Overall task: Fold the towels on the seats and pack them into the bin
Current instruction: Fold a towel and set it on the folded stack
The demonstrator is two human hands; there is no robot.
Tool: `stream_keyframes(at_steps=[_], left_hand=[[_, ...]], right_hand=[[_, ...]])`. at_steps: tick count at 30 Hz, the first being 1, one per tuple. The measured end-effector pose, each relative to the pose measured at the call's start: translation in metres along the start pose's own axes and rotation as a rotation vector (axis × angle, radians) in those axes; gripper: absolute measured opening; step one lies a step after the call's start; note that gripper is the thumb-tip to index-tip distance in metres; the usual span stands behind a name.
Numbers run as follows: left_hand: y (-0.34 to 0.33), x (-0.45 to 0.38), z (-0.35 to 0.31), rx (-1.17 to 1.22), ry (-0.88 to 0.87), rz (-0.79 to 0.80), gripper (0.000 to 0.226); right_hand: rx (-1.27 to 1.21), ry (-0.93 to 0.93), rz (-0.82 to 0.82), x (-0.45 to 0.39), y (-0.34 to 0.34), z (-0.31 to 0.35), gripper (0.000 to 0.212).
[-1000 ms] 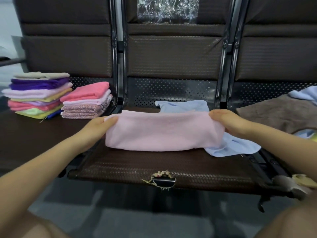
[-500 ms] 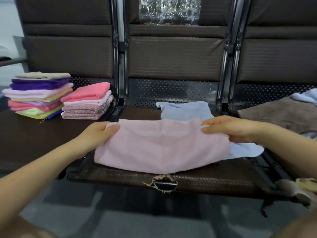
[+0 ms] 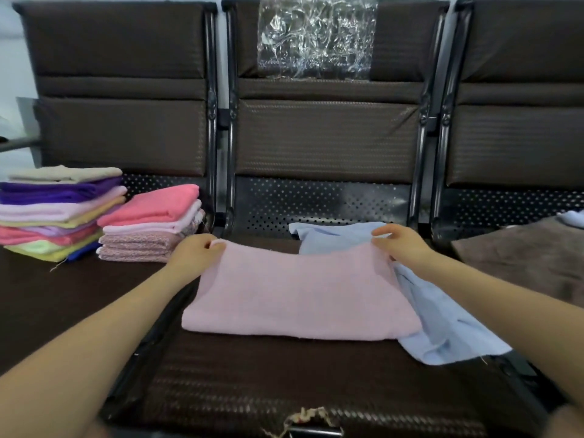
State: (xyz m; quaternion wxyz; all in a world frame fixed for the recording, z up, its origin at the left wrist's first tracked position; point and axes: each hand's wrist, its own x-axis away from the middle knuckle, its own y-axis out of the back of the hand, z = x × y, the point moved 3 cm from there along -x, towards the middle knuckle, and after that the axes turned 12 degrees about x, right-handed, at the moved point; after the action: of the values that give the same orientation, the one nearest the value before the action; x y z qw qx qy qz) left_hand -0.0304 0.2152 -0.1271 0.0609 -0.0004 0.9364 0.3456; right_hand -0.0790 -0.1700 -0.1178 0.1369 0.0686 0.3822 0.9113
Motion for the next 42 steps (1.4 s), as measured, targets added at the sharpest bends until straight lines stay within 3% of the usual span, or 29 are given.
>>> stream_keyframes(at_steps=[2,4,6,8,12,14,18,20,25,28,31,33,35,38,42], left_hand=[[-0.012,-0.008,0.016,-0.084,0.067,0.082,0.014],[-0.019,-0.015,0.027,-0.15,0.107,0.132,0.018],[-0.02,-0.018,0.03,-0.16,0.101,0.137,0.019],[-0.018,-0.019,0.032,-0.147,0.098,0.129,0.017],[-0.016,-0.013,0.03,-0.136,0.121,0.12,0.02],[-0.013,-0.008,0.028,-0.144,0.139,0.125,0.024],[-0.005,0.009,0.025,-0.061,0.237,0.115,0.019],[-0.003,0.019,0.024,-0.004,0.299,0.102,0.036],[0.005,0.045,0.012,-0.093,0.352,0.087,0.039],[-0.002,0.056,0.003,-0.176,0.326,0.096,0.041],[-0.015,0.068,-0.003,-0.11,0.336,0.083,0.05],[-0.023,0.072,-0.005,-0.036,0.364,0.073,0.052],[-0.027,0.074,-0.01,0.091,0.421,0.063,0.053],[-0.029,0.073,-0.011,0.373,0.543,0.017,0.052],[-0.034,0.077,-0.014,0.366,0.569,0.092,0.044]], right_hand=[[0.06,-0.051,0.078,-0.006,-0.012,-0.012,0.034],[0.196,-0.062,0.127,-0.007,-0.02,-0.022,0.045],[0.331,-0.046,0.12,-0.005,-0.021,-0.027,0.046],[0.382,-0.06,0.099,-0.006,-0.019,-0.027,0.033],[0.242,-0.204,0.182,-0.002,-0.014,-0.024,0.046],[0.197,-0.272,0.266,0.005,-0.011,-0.022,0.043],[0.096,-0.284,0.379,0.021,-0.008,-0.019,0.053],[0.05,-0.267,0.384,0.026,-0.007,-0.016,0.063],[0.046,-0.253,0.446,0.047,-0.013,0.002,0.052],[0.023,-0.289,0.4,0.052,-0.021,0.002,0.052],[0.12,-0.228,0.323,0.064,-0.023,0.009,0.036],[0.317,-0.153,0.295,0.07,-0.024,0.008,0.038],[0.355,-0.138,0.305,0.075,-0.026,0.006,0.038],[0.096,-0.228,0.301,0.075,-0.021,0.006,0.036],[-0.355,-0.359,0.19,0.064,0.003,0.008,0.035]])
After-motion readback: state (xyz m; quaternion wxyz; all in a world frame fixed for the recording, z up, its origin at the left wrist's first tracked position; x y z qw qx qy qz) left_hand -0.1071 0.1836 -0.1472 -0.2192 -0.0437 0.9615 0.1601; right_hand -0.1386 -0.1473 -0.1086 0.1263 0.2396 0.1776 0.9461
